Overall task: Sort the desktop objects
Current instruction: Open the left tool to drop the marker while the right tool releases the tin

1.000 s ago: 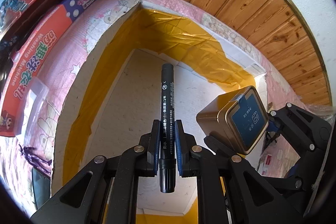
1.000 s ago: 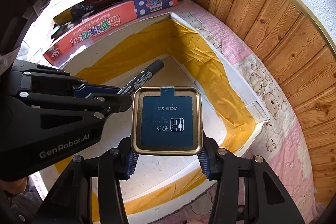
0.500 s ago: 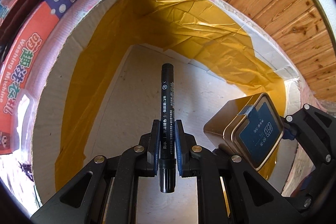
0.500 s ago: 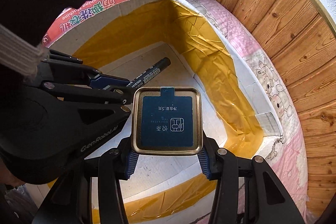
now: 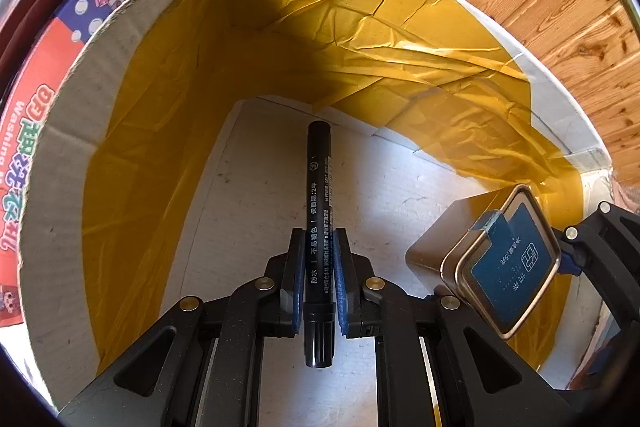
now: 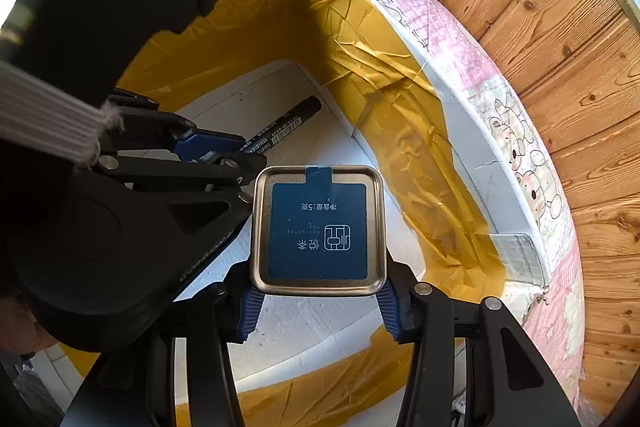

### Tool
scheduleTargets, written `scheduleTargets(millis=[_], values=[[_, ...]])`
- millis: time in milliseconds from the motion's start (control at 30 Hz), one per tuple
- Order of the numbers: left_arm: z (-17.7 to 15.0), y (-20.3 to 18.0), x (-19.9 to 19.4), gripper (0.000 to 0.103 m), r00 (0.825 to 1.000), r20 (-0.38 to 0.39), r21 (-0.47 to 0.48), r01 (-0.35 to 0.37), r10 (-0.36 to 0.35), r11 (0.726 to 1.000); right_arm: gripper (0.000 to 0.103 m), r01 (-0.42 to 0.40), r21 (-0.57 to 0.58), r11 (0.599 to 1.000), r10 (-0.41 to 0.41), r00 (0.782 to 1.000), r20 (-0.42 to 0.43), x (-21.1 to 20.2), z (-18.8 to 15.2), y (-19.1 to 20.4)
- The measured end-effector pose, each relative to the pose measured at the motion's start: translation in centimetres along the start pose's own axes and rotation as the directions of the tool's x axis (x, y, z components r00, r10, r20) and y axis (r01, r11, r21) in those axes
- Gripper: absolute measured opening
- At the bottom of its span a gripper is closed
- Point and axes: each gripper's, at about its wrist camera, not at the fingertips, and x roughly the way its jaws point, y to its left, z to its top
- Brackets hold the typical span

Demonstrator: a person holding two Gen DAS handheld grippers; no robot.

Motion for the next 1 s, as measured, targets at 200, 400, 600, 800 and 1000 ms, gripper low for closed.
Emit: scheduleTargets(millis=[200, 400, 600, 800, 1000], values=[[0.2, -0.1, 0.4, 0.014, 1.000, 0.000, 0.001, -0.001, 0.001, 1.000, 0.050, -0.001, 0.034, 0.999, 0.002, 1.000, -0.011, 0.3, 0.0, -0.7], [0.3, 0.5, -0.5, 0.032, 1.000, 0.015, -0.018, -0.008, 0.008, 1.000, 0.051, -0.003, 0.047, 0.999, 0.003, 1.000, 0.010, -0.6, -0.4, -0.7], [-0.4, 1.7, -2.6, 0.036, 0.999, 0.036, -0.045, 0.004, -0.002, 0.999, 0.051, -0.014, 0.053, 0.998, 0.011, 0.999, 0.041, -3.0, -0.8, -0.3], [-2.5, 2.6, -4.7, 0.036, 0.999, 0.053, -0.036, 0.009, -0.007, 0.999, 0.052, -0.068, 0.090, 0.994, 0.059, 0.993, 0.104, -6.9, -1.7, 0.1], [-4.2, 2.4, -7.1, 0.036, 0.997, 0.077, -0.022, 0.014, -0.012, 1.000, 0.052, -0.082, 0.100, 0.992, 0.068, 0.989, 0.130, -7.8, -2.6, 2.8]])
